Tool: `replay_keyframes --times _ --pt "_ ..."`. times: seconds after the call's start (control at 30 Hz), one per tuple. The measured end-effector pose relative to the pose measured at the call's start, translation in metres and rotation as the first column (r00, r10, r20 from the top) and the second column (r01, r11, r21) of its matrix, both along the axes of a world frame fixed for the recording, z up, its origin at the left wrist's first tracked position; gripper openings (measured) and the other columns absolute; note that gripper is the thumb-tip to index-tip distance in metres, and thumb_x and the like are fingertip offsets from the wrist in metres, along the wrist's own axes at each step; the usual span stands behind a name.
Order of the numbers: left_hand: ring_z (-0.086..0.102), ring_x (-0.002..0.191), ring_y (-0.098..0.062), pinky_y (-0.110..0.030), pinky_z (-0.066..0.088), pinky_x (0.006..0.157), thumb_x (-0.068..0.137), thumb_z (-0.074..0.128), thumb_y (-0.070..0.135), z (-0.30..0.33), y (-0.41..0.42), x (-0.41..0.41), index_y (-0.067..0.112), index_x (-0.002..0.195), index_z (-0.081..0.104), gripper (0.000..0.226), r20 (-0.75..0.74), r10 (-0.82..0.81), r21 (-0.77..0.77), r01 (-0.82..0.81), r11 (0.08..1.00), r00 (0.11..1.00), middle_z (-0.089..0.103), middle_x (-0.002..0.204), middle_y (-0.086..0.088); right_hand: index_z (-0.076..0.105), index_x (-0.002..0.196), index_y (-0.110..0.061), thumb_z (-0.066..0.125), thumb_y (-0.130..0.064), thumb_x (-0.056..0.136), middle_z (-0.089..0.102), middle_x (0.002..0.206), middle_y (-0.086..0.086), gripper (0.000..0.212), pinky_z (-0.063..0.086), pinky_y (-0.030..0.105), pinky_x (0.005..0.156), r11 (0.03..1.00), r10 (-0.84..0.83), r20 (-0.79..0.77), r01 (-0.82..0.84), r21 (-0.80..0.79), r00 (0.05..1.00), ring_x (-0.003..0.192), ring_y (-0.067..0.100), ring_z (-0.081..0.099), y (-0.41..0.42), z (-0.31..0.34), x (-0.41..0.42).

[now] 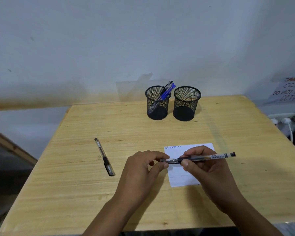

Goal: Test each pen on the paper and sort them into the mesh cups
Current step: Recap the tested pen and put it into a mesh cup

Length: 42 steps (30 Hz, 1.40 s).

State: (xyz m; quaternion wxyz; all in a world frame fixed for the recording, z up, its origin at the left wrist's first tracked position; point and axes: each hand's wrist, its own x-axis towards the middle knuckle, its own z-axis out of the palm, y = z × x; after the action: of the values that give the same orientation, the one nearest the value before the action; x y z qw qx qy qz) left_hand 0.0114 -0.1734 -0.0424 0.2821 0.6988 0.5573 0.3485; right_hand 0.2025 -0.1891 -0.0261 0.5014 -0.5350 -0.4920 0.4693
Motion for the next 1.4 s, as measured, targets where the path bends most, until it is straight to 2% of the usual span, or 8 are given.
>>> replay_keyframes --times 0.13,0.27,0.47,0.63,0.87,1.1,1.3,1.4 --pt "0.062 0.079 -0.002 -0.009 0.039 0.071 0.084 0.076 0.023 0.003 -0.006 0.005 0.034 0.092 0.078 0.014 0.142 -0.007 0.035 0.002 0.999 0.99 0.072 0.086 0.025 0.072 0.075 -0.018 0.075 0.003 0.078 0.078 0.086 0.004 0.021 0.053 0.016 0.07 1.0 -0.01 -0.054 0.011 0.024 0.998 0.082 0.013 0.073 -0.007 0.0 -0.001" --pt "0.064 0.077 -0.002 -0.008 0.042 0.07 0.081 0.078 0.011 0.009 -0.01 0.006 0.026 0.089 0.08 0.017 0.24 -0.009 0.084 -0.012 0.996 0.971 0.073 0.082 0.021 0.071 0.074 -0.006 0.076 0.004 0.074 0.078 0.083 0.008 0.011 0.052 0.015 0.068 0.998 -0.034 -0.158 0.043 0.055 0.987 0.079 0.014 0.073 -0.011 0.001 -0.003" --pt "0.065 0.077 -0.007 -0.01 0.043 0.07 0.08 0.079 0.012 0.012 -0.012 0.011 0.029 0.089 0.08 0.02 0.272 0.014 0.057 -0.03 0.998 0.962 0.073 0.081 0.019 0.071 0.084 -0.001 0.075 -0.016 0.069 0.076 0.082 0.009 0.022 0.055 0.024 0.074 0.995 -0.071 -0.184 0.081 0.049 0.98 0.079 0.019 0.072 -0.009 0.002 -0.007" --pt "0.06 0.067 0.001 -0.007 0.042 0.066 0.077 0.081 0.016 0.017 -0.015 0.032 0.028 0.089 0.08 0.017 0.376 0.055 -0.116 -0.013 0.993 0.925 0.072 0.074 0.015 0.067 0.097 -0.013 0.078 -0.028 0.065 0.078 0.083 0.009 0.036 0.055 0.04 0.086 0.968 -0.235 -0.306 0.195 -0.157 0.923 0.076 0.019 0.072 0.003 0.004 -0.007" --pt "0.067 0.089 0.0 -0.02 0.053 0.084 0.078 0.081 0.029 0.015 0.031 0.05 0.028 0.111 0.072 0.034 0.36 0.076 -0.157 -0.02 0.987 0.93 0.074 0.092 0.017 0.071 0.09 -0.011 0.073 -0.006 0.084 0.077 0.081 0.009 0.009 0.056 0.034 0.069 0.94 -0.342 -0.235 0.328 -0.096 0.91 0.07 0.019 0.069 0.037 0.02 0.025" --pt "0.058 0.114 -0.005 -0.022 0.045 0.089 0.076 0.08 0.039 0.014 0.12 0.081 0.018 0.135 0.056 0.066 0.253 0.127 -0.14 -0.094 0.986 0.959 0.06 0.128 0.014 0.078 0.086 -0.022 0.074 -0.015 0.085 0.07 0.079 -0.001 0.008 0.058 0.031 0.068 0.964 -0.266 0.204 0.257 0.068 0.942 0.06 0.01 0.061 0.093 0.047 0.085" --pt "0.058 0.086 -0.013 -0.023 0.039 0.07 0.071 0.084 0.039 0.007 0.153 0.109 0.016 0.086 0.054 0.04 0.161 0.225 -0.098 -0.212 0.972 0.961 0.06 0.085 0.01 0.078 0.091 -0.022 0.064 -0.019 0.089 0.072 0.087 -0.006 0.014 0.046 0.024 0.065 0.991 -0.124 0.757 0.039 0.129 0.641 0.081 0.015 0.065 0.152 0.077 0.104" --pt "0.06 0.086 -0.015 -0.023 0.04 0.071 0.067 0.084 0.044 0.002 0.161 0.116 0.019 0.09 0.057 0.043 0.147 0.27 -0.102 -0.257 0.961 0.952 0.063 0.087 0.006 0.078 0.091 -0.021 0.063 -0.018 0.088 0.074 0.091 0.0 0.015 0.052 0.03 0.075 0.996 -0.02 0.838 -0.065 0.066 0.545 0.086 0.019 0.066 0.175 0.082 0.103"
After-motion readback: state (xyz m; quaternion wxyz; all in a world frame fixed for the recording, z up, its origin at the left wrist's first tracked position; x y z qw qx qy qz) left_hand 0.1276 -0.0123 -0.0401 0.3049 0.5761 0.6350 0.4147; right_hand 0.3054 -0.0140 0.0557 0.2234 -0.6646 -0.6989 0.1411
